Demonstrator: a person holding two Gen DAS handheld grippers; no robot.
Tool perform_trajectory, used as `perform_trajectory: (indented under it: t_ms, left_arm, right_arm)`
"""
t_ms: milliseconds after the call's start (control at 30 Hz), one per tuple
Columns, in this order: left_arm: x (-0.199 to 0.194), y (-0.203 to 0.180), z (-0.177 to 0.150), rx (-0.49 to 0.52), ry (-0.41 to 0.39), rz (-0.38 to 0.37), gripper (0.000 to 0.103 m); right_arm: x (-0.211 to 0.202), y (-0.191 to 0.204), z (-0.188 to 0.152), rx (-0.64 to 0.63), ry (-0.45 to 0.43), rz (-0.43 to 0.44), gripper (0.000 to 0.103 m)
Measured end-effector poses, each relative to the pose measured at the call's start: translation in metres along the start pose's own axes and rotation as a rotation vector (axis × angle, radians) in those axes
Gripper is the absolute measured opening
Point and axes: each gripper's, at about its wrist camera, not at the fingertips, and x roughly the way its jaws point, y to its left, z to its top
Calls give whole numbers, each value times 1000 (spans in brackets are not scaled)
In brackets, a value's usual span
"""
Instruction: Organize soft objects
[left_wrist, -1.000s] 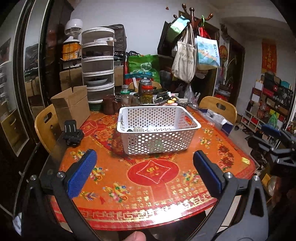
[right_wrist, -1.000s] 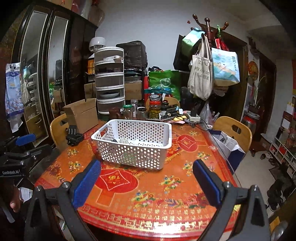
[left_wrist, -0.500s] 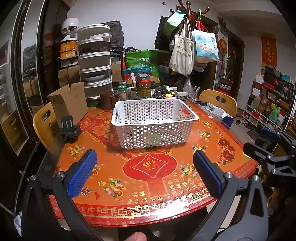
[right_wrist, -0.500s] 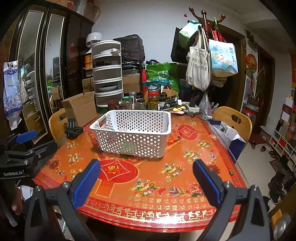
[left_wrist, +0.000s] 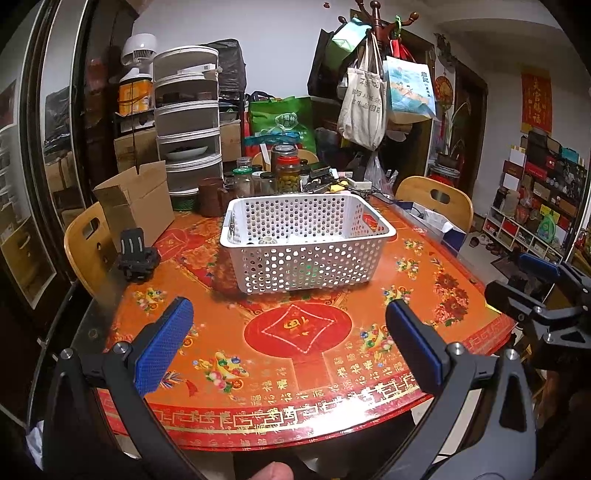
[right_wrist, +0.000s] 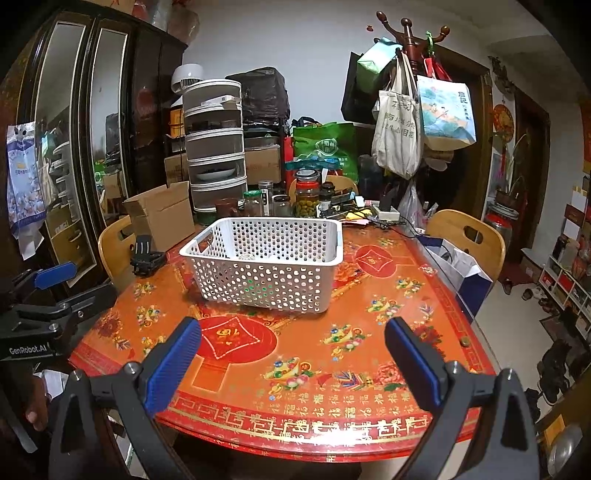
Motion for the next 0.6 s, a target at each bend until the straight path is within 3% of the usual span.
perform_trajectory:
  t_ms: [600]
  left_arm:
    - [0, -3, -3, 3, -3, 2, 103]
  right_arm:
    - [0, 0, 0, 1, 0, 1, 100]
